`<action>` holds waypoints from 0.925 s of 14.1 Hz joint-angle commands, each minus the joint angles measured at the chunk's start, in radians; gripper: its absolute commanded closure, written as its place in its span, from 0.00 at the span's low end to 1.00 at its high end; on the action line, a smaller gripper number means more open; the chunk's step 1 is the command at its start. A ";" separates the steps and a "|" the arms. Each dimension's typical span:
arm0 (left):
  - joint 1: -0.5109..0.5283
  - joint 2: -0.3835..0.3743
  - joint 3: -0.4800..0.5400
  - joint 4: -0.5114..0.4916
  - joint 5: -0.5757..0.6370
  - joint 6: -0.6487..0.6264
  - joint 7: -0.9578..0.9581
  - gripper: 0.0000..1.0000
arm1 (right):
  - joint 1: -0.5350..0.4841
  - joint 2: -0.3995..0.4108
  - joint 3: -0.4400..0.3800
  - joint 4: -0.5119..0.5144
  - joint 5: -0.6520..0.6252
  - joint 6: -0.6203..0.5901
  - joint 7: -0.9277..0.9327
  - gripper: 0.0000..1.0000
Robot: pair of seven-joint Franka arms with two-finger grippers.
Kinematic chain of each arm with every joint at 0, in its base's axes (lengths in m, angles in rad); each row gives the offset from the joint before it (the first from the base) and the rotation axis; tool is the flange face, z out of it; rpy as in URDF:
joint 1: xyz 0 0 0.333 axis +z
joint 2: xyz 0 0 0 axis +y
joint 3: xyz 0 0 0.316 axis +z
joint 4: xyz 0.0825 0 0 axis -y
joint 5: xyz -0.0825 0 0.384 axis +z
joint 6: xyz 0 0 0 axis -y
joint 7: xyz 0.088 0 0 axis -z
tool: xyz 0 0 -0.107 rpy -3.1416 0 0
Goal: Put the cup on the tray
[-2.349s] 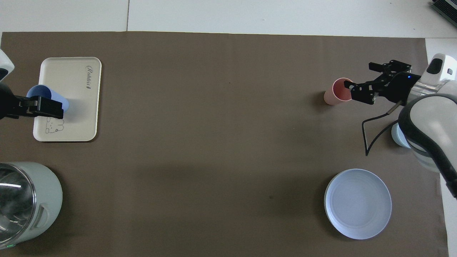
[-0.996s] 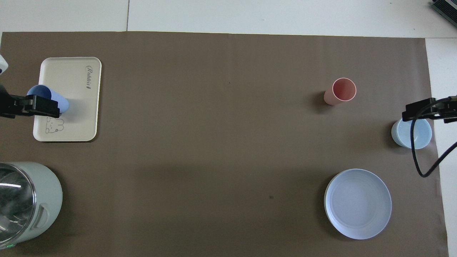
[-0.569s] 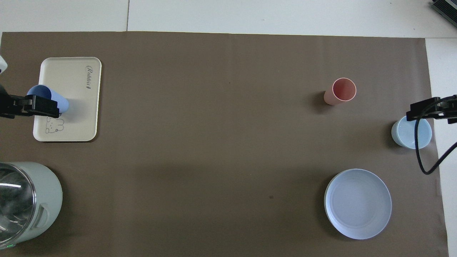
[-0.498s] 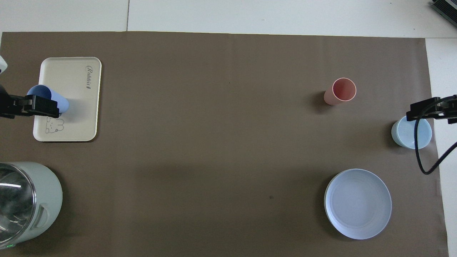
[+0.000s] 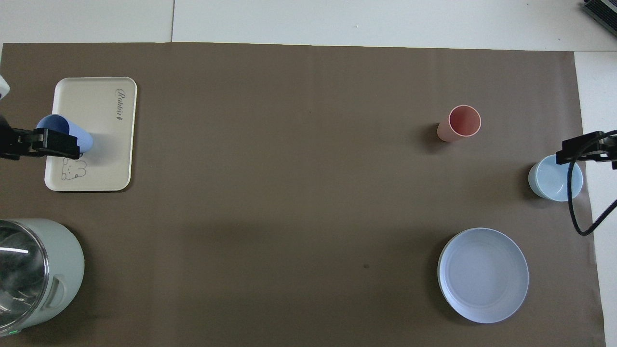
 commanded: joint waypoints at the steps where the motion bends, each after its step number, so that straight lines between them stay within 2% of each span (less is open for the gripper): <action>1: 0.009 -0.011 -0.004 -0.018 -0.009 0.006 0.004 0.00 | -0.027 -0.002 0.018 0.006 0.008 -0.024 0.005 0.00; 6: 0.009 -0.011 -0.002 -0.018 -0.009 0.006 0.004 0.00 | -0.037 -0.003 0.020 0.003 0.010 -0.021 0.006 0.00; 13: 0.009 -0.011 -0.004 -0.018 -0.009 0.006 0.004 0.00 | -0.059 -0.005 0.066 0.003 0.008 -0.018 0.013 0.00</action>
